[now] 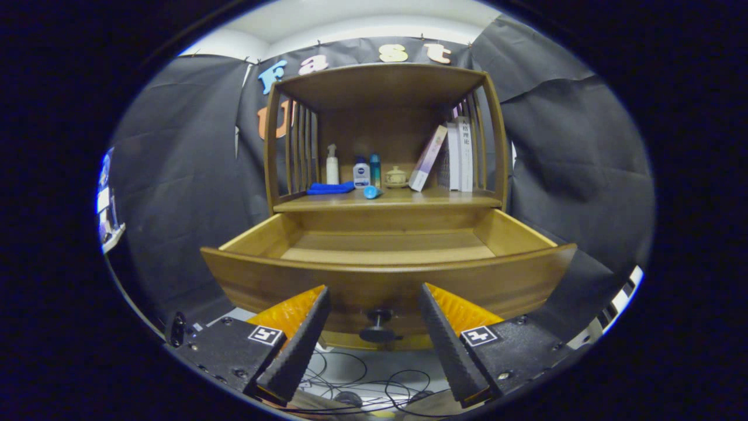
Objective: Pull open the drawer, take out the items inside it, and place them on the countertop above the cabinet.
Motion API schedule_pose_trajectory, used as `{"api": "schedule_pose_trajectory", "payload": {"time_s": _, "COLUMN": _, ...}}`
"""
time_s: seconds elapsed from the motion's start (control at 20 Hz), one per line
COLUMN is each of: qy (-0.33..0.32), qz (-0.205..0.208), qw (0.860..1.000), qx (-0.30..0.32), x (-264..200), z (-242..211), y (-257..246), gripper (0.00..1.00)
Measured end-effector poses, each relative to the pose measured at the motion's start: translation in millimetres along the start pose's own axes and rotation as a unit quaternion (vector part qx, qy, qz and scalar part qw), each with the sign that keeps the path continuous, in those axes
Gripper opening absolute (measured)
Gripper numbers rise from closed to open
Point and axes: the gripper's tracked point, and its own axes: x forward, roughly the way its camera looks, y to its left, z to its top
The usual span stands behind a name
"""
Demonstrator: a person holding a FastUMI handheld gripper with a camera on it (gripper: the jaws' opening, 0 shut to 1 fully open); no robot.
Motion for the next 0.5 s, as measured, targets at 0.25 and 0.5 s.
{"api": "schedule_pose_trajectory", "payload": {"time_s": 0.25, "qy": 0.027, "qz": -0.013, "qw": 1.0, "qx": 0.005, "x": 22.4, "z": -32.0, "y": 9.2, "gripper": 0.96}}
{"api": "schedule_pose_trajectory", "payload": {"time_s": 0.5, "qy": 0.021, "qz": -0.032, "qw": 0.999, "qx": 0.016, "x": 40.4, "z": -30.2, "y": 11.1, "gripper": 0.96}}
